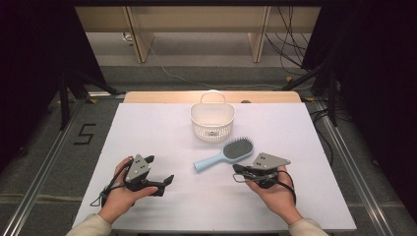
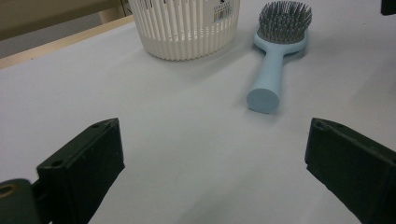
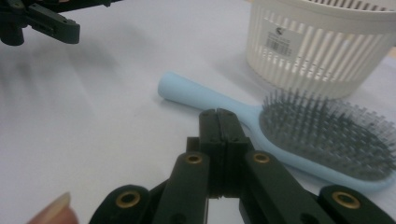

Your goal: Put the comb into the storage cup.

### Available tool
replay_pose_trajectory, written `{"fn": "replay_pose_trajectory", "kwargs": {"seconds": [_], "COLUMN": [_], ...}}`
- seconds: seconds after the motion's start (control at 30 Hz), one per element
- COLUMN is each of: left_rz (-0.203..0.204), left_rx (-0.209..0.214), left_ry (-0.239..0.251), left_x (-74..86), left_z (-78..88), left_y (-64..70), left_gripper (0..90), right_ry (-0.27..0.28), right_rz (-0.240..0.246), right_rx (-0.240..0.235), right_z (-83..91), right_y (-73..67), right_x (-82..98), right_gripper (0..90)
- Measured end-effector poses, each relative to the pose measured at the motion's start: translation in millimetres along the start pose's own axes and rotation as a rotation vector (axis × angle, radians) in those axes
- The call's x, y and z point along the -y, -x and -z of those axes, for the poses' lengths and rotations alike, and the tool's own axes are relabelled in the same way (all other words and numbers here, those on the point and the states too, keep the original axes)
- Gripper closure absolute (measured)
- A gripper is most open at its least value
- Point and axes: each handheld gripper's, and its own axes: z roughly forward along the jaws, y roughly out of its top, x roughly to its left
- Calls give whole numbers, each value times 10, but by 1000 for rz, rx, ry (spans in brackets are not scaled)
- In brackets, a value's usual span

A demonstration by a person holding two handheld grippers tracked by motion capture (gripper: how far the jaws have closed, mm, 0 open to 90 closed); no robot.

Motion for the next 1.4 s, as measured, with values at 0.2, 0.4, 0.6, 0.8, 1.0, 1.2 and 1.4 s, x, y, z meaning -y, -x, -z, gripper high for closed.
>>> {"fn": "replay_pose_trajectory", "kwargs": {"seconds": [0.2,0.4,0.6,0.8,1.0,1.2,1.4], "left_rz": [-1,2,3,6,5,4,6], "left_rx": [1,-1,-6,-4,-7,-4,-3], "left_ry": [6,3,6,8,6,8,8], "left_x": [-4,-1,-2,-2,-1,0,3], "left_z": [5,3,4,9,9,3,3], "left_y": [-1,-12,-22,-27,-36,-31,-37], "left_gripper": [45,47,50,51,51,52,52], "right_ry": [-51,-92,-143,-200,-260,-282,-336], "right_rz": [-14,-17,-23,-41,-52,-68,-102], "right_rx": [-8,-9,-8,-16,-32,-50,-63], "right_z": [-344,-680,-985,-1225,-1353,-1361,-1375], "right_y": [-40,-50,-63,-44,-37,-14,35], "right_x": [-209,-412,-523,-563,-548,-539,-549], "right_gripper": [900,900,900,900,900,900,900]}}
